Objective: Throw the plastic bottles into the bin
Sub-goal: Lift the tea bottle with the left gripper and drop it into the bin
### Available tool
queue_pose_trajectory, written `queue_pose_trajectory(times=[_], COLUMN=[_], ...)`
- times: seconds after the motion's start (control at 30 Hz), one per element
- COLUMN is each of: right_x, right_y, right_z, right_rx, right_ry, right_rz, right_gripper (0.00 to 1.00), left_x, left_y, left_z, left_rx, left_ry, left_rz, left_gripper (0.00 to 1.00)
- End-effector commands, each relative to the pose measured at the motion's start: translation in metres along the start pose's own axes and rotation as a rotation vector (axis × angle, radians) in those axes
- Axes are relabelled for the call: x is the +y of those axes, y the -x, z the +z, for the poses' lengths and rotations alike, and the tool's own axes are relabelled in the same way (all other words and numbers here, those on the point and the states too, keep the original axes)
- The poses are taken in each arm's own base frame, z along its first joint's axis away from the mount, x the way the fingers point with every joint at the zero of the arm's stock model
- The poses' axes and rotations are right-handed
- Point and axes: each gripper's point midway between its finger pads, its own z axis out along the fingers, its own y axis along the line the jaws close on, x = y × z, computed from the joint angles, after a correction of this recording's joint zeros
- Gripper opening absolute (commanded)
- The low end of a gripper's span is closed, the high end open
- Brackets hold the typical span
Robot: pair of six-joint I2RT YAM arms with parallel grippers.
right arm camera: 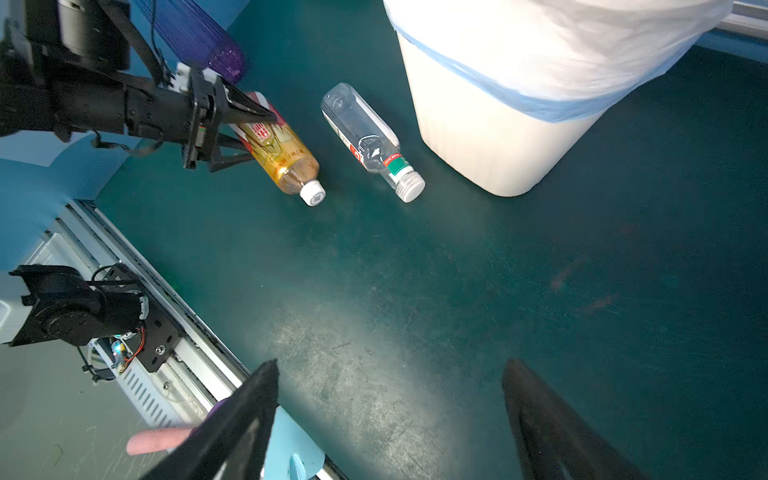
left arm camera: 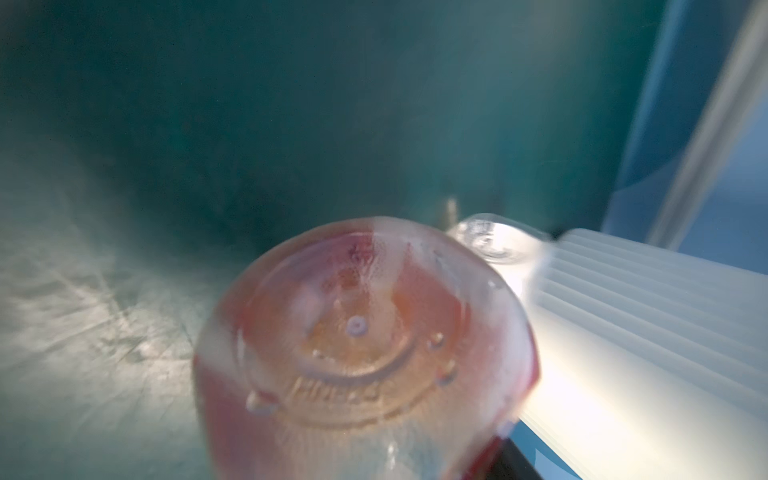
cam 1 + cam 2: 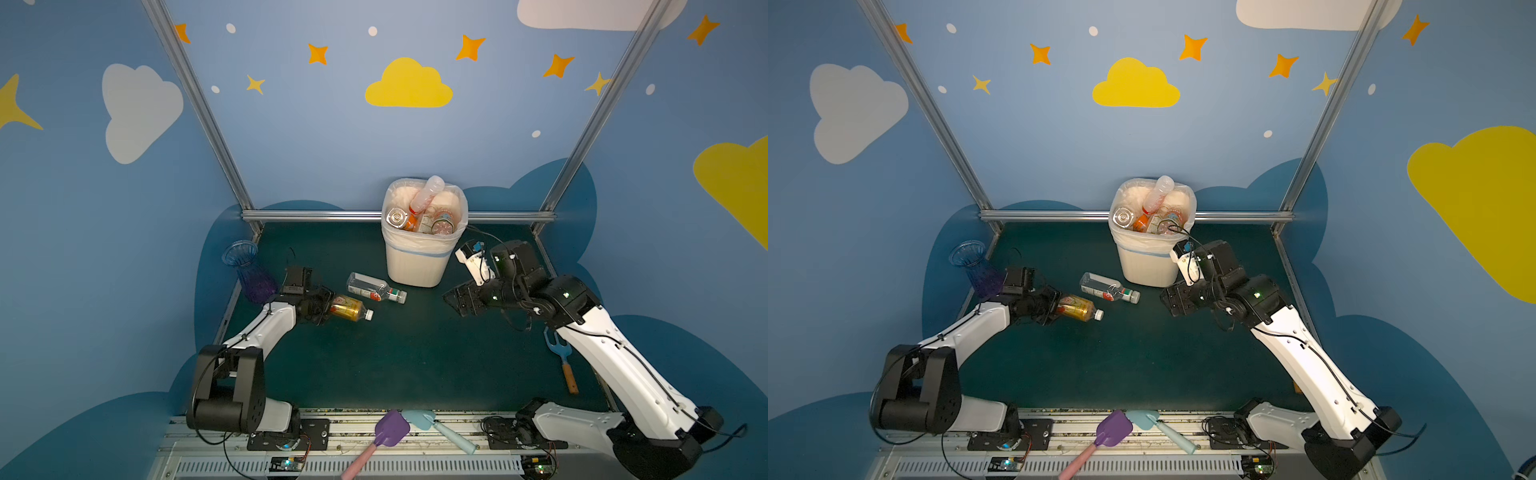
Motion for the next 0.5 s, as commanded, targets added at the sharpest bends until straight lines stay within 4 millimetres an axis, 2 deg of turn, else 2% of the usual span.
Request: queue_pose_trajectory(times=[0.0,0.1,0.27,0.47], right_x=[-0.004,-0.007,-0.014,-0.024], right_y=[0.008,0.011,0.017,0.027], right_z=[-0.009,-0.013,-0.025,-0.045], right_rx=[-0.050,-0.073,-0.132,-0.219], right_ry=[-0.026,-0.041,-0.084,-0.145], right_rz=[0.021,0.030,0.044,0.056], right_gripper=[0.85,0.85,0.85,0.85], left_x=[-0.015,-0.040,-0.102,-0.192], left_y=[0.011,0.021,0.033,0.039], left_z=[-0.036,-0.071,-0.143,-0.253], left_rx=[-0.074,-0.148,-0.304,-0.533], left_ry=[-0.003,-0.056,-0.193,-0.381], left_rz=[0.095,0.163,0.318,0.502], left_gripper=[0.57,0.58,0.58,0.57])
